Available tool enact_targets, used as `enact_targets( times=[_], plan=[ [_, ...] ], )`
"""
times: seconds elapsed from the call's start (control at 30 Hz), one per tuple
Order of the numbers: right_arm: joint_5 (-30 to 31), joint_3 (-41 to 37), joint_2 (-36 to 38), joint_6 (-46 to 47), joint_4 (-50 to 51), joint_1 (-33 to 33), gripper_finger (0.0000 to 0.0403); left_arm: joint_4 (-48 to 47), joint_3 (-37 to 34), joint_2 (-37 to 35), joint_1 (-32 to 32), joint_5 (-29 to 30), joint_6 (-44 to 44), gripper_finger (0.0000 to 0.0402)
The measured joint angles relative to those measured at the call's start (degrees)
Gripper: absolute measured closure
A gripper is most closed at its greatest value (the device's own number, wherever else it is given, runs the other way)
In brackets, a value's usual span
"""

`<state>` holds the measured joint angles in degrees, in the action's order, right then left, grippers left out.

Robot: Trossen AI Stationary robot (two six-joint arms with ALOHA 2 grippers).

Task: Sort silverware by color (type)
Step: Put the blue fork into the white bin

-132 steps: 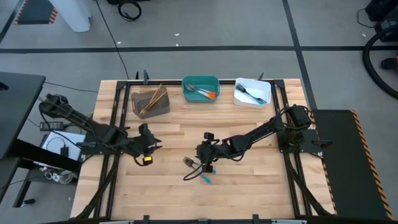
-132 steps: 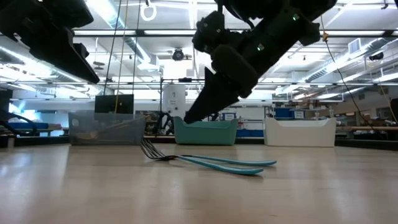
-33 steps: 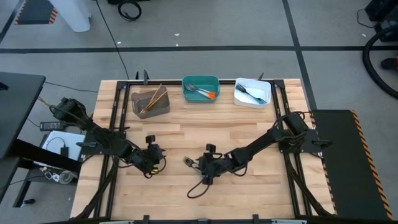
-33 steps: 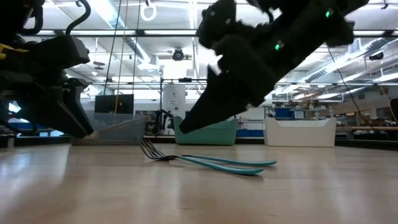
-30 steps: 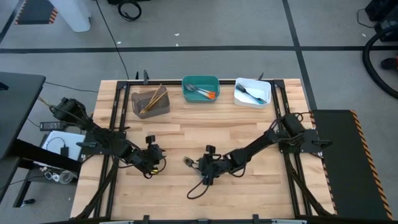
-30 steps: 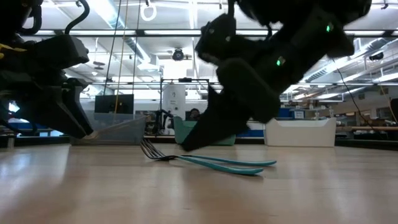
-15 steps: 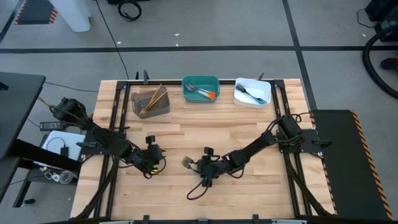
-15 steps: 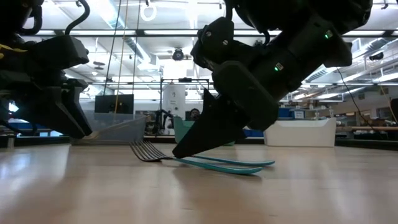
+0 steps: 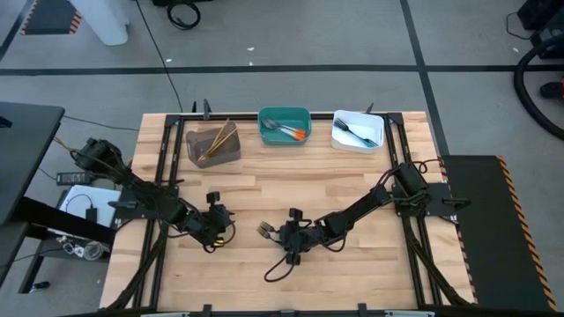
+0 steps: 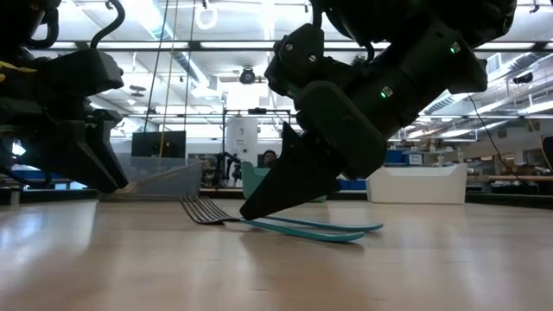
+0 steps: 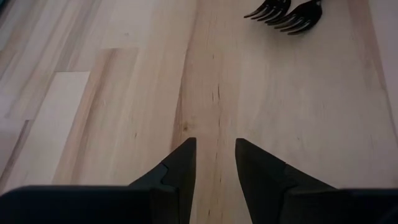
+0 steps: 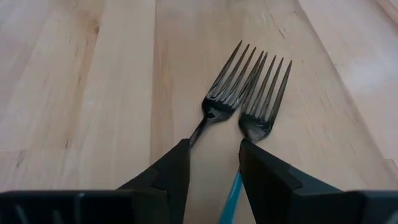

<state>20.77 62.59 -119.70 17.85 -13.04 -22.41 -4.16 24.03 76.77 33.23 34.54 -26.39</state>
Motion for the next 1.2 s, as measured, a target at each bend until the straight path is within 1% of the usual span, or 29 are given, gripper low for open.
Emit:
enact_targets(
  times=[0.5, 0.6, 0.77, 0.93, 1.2],
  plan=[
    [-1.8, -0.1, -0.2, 0.3, 1.2, 0.1, 0.0325, 0.0, 0.0, 0.0, 0.1, -1.0, 0.0, 0.028],
    [-2.4, -0.1, -0.2, 0.5, 1.7, 0.4, 0.0348, 0.0, 0.0, 0.0, 0.1, -1.7, 0.0, 0.028],
    [-5.5, 0.0, 0.0, 0.9, 2.1, 1.4, 0.0393, 0.0, 0.0, 0.0, 0.1, -1.9, 0.1, 0.028],
    [-6.0, -0.1, 0.4, -0.4, 2.5, 2.1, 0.0393, 0.2, 0.0, 0.0, 0.1, -2.6, 0.0, 0.028],
    [-7.1, -0.2, 2.4, -6.8, 5.0, 4.5, 0.0398, -0.5, 0.0, 0.0, 0.1, -2.6, 0.7, 0.028]
  ],
)
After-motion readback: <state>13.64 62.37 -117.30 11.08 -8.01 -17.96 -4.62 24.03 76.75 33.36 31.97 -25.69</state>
